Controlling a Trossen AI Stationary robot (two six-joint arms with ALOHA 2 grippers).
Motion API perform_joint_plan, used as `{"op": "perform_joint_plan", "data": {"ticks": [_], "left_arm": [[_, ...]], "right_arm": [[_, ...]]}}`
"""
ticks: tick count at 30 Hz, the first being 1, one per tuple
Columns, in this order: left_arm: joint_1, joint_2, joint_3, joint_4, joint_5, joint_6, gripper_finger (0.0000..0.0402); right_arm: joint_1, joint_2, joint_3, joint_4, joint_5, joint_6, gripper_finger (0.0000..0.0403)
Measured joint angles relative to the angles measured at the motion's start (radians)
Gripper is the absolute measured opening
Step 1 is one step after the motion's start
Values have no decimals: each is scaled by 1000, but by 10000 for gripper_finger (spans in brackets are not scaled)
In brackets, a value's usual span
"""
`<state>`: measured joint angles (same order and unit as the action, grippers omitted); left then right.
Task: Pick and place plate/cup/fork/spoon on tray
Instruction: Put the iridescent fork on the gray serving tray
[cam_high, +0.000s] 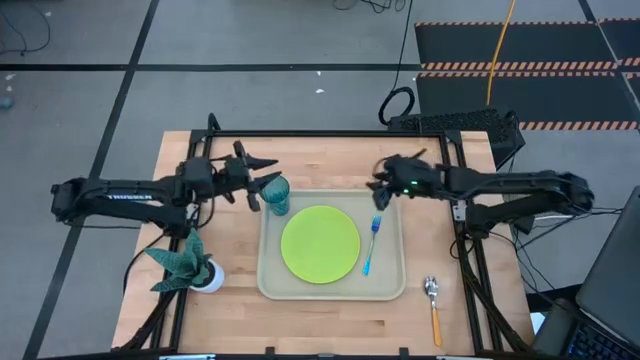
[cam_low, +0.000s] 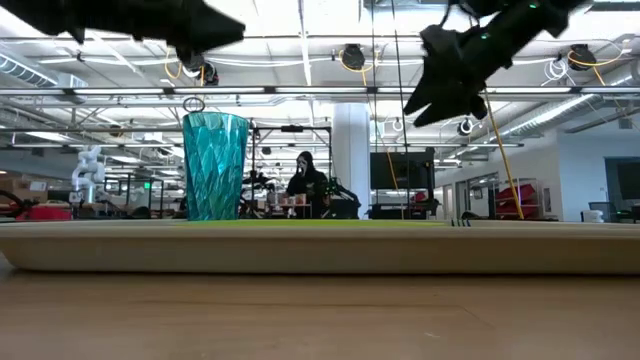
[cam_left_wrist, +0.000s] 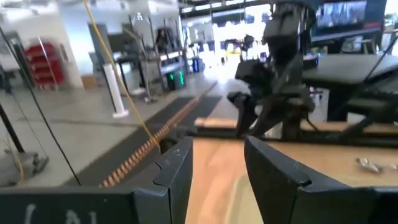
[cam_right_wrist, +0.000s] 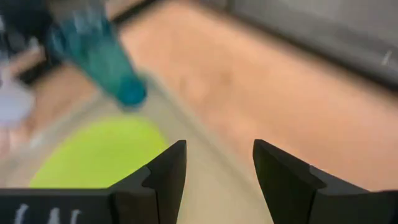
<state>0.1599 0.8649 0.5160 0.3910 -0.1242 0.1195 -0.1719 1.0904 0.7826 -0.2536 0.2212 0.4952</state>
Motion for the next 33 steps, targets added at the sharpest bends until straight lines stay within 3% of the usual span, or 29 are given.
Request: {"op": "perform_joint_plan", "data": {"ticks": [8,18,28,33], "left_arm": [[4,-8,-136,91,46,-11,147],[-29,-7,-184,102,56,5,147],[-41,-7,-189,51,71,51,147],[-41,-7,-189,27,107,82,147]], "right_arm": [[29,220,211,-255,-240,180,180],[109,349,226,-424,-401,591,180],[268,465,225,-361,-429,960,178],[317,509,225,-340,-319,1077,159]]}}
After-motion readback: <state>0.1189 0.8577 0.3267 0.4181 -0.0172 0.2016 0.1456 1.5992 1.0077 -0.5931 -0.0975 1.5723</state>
